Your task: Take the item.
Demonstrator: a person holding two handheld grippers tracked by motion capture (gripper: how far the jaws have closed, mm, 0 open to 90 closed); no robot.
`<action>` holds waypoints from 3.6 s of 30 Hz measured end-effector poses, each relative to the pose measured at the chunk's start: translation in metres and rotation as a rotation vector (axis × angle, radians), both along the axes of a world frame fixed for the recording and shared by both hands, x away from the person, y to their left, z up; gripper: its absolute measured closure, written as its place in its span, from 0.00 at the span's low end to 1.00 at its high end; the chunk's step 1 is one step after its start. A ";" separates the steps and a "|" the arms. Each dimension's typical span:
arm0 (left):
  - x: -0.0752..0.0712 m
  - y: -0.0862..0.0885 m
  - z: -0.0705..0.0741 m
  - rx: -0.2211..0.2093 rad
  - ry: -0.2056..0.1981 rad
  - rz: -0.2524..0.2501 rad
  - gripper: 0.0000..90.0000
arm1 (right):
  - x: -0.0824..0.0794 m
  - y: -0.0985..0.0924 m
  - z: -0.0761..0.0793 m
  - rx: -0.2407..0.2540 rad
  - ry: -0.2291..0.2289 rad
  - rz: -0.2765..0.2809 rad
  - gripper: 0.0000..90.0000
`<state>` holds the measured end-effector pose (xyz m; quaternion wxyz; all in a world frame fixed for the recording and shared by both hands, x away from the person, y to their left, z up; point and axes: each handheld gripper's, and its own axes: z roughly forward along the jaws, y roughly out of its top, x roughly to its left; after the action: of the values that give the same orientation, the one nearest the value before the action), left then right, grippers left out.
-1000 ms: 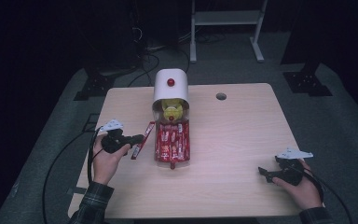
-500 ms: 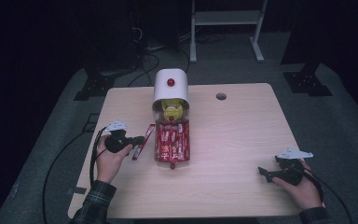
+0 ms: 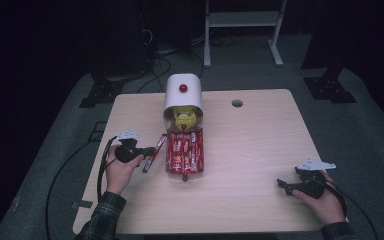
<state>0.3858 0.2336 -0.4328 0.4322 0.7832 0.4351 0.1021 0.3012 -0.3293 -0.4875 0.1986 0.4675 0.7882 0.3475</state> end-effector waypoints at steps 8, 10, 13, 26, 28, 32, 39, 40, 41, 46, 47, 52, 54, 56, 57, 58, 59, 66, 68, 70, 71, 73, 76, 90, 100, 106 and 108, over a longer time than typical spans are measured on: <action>0.004 -0.001 -0.007 0.016 0.024 0.008 1.00 | 0.000 0.000 0.000 0.000 0.000 0.000 0.13; 0.004 -0.002 -0.008 0.018 0.026 0.009 1.00 | 0.000 0.000 0.000 0.000 0.000 0.000 0.13; 0.006 -0.003 -0.012 0.029 0.040 0.011 1.00 | 0.000 0.000 0.000 0.000 0.000 0.000 0.13; 0.012 -0.008 -0.023 0.068 0.089 0.018 1.00 | 0.000 0.000 0.000 0.000 0.000 0.000 0.13; 0.012 -0.009 -0.024 0.069 0.088 0.021 1.00 | 0.000 0.000 0.000 0.000 0.000 0.000 0.13; 0.012 -0.010 -0.026 0.081 0.094 0.018 1.00 | 0.000 0.000 0.000 0.000 0.000 0.000 0.13; 0.012 -0.010 -0.027 0.081 0.094 0.015 0.99 | 0.000 0.000 0.000 0.000 0.000 0.000 0.13; 0.012 -0.010 -0.027 0.079 0.093 0.013 0.98 | 0.000 0.000 0.000 0.000 0.000 0.000 0.13; 0.012 -0.010 -0.027 0.075 0.092 0.012 0.96 | 0.000 0.000 0.000 0.000 0.000 0.000 0.13; 0.011 -0.011 -0.025 0.076 0.083 0.009 0.89 | 0.000 0.000 0.000 0.000 0.000 0.000 0.13; 0.010 -0.010 -0.024 0.078 0.076 0.009 0.87 | 0.000 0.000 0.000 0.000 0.000 0.000 0.13; 0.006 -0.008 -0.021 0.092 0.060 0.008 0.76 | 0.000 0.000 0.000 0.000 0.000 0.000 0.13; 0.005 -0.006 -0.020 0.099 0.052 0.009 0.71 | 0.000 0.000 0.000 0.000 0.000 0.000 0.13; 0.004 -0.005 -0.019 0.106 0.050 0.006 0.67 | 0.000 0.000 0.000 0.000 0.000 0.000 0.13; 0.003 -0.004 -0.018 0.113 0.040 0.007 0.63 | 0.000 0.000 0.000 0.000 0.000 0.000 0.13; 0.003 -0.004 -0.018 0.113 0.040 0.007 0.62 | 0.000 0.000 0.000 0.000 0.000 0.000 0.13; 0.001 -0.003 -0.018 0.114 0.035 0.010 0.62 | 0.000 0.000 0.000 0.000 0.000 0.000 0.13; -0.005 -0.001 -0.011 0.121 0.005 0.013 0.42 | 0.000 0.000 0.000 0.000 0.000 0.000 0.13; -0.008 0.000 -0.008 0.126 -0.003 0.016 0.38 | 0.000 0.000 0.000 0.000 0.000 0.000 0.13; -0.012 0.002 -0.006 0.125 -0.015 0.024 0.33 | 0.000 0.000 0.000 0.000 0.000 0.000 0.13; -0.014 0.004 -0.006 0.130 -0.022 0.026 0.32 | 0.000 0.000 0.000 0.000 0.000 0.000 0.13; -0.018 0.007 -0.006 0.133 -0.025 0.024 0.30 | 0.000 0.000 0.000 0.000 0.000 0.000 0.13; -0.021 0.010 -0.008 0.137 -0.029 0.032 0.27 | 0.000 0.000 0.000 0.000 0.000 0.000 0.13; -0.041 0.036 -0.022 0.162 -0.001 0.055 0.16 | 0.000 0.000 0.000 0.000 0.000 0.000 0.13; -0.050 0.049 -0.032 0.194 0.026 0.064 0.10 | 0.000 0.000 0.000 0.000 0.000 0.000 0.13; -0.056 0.055 -0.040 0.229 0.031 0.062 0.10 | 0.000 0.000 0.000 0.002 0.001 0.000 0.13; -0.059 0.058 -0.041 0.226 0.022 0.060 0.10 | 0.000 0.000 0.000 0.002 0.001 0.000 0.13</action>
<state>0.3272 0.2919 -0.4737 0.3332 0.8147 0.4488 0.1545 0.3008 -0.3291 -0.4875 0.1977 0.4679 0.7879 0.3481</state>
